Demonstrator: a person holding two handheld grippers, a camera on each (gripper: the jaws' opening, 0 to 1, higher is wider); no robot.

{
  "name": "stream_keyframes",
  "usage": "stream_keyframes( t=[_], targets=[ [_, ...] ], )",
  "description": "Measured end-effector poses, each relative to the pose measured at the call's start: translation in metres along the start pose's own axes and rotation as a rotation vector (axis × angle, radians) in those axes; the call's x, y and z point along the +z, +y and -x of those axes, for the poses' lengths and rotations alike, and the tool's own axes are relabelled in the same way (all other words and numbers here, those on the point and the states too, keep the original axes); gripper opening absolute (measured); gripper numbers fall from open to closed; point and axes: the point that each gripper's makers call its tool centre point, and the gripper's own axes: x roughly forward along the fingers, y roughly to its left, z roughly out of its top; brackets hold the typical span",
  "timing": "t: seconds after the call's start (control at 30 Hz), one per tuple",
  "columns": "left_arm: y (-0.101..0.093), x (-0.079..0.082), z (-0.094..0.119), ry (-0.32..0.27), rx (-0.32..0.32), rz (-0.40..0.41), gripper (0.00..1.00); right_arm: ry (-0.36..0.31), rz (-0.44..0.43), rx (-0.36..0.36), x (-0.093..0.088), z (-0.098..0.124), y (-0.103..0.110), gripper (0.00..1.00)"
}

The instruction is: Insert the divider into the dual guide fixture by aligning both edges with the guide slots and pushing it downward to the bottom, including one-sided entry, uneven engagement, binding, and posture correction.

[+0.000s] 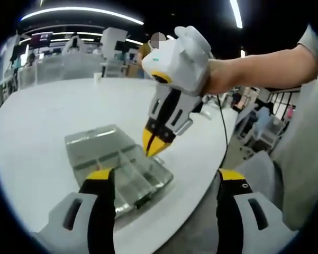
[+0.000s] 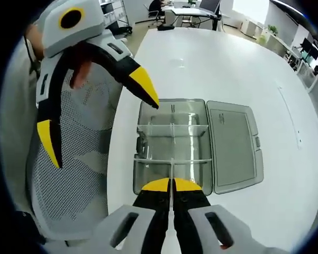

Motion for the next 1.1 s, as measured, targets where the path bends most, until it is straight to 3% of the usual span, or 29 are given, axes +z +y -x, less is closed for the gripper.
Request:
stream_keyframes(
  t=[1.1],
  targets=[
    [0.002,0.0,0.001,0.001,0.002,0.009,0.76,0.022,0.061,0.017,-0.007,-0.015,-0.002,0.0]
  ],
)
